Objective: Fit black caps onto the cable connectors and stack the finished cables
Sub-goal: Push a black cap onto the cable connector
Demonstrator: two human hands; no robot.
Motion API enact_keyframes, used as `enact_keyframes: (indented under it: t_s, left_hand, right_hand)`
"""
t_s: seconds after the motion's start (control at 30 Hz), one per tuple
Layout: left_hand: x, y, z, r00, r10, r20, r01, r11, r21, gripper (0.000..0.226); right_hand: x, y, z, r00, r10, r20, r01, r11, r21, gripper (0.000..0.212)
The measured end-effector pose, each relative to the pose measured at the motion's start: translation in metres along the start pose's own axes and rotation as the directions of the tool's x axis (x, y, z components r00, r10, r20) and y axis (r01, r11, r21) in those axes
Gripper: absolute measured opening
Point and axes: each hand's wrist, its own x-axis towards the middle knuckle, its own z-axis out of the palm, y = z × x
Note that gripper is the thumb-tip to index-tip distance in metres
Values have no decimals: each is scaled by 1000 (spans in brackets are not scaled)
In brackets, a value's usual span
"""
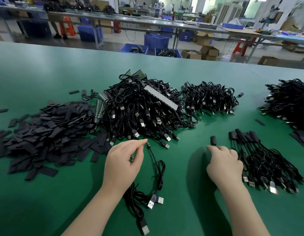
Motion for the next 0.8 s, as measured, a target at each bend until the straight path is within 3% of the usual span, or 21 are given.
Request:
enact_keyframes:
  t_s: [0.13, 0.27, 0.33, 0.4, 0.5, 0.6, 0.7, 0.8]
  left_hand:
    - [4, -3, -1, 997, -67, -32, 67, 998, -23, 25]
    - [4, -2, 0, 991, -131, -8, 131, 991, -12, 26]
    - [3, -2, 1, 989, -142, 28, 142, 990, 15, 25]
    - [2, -3, 1, 983, -166, 77, 164, 986, 32, 26]
    - [1, -4, 0, 966, -209, 151, 205, 978, 47, 26]
    - [0, -7, 1, 953, -239, 186, 234, 971, 47, 26]
    - [0, -12, 0, 947, -276, 167, 275, 961, 26, 25]
    - [1, -13, -1, 941, -318, 119, 328, 941, -80, 23]
  right_hand:
    - [1, 27, -5, 998, -63, -4, 63, 998, 1, 61]
    - [3, 41, -16, 985, -135, -111, 116, 979, -167, 57]
    - [-2, 27, -14, 936, -272, -222, 262, 962, -74, 54]
    - [-19, -4, -10, 877, -362, -315, 428, 888, 170, 42]
    - [-41, -61, 1, 898, -415, -143, 433, 786, 442, 44]
    - [-42, -103, 11, 911, -412, 14, 383, 860, 338, 45]
    - [-37, -113, 8, 937, -344, 61, 305, 890, 339, 23]
    - [-37, -99, -2, 949, -317, 5, 244, 741, 626, 6]
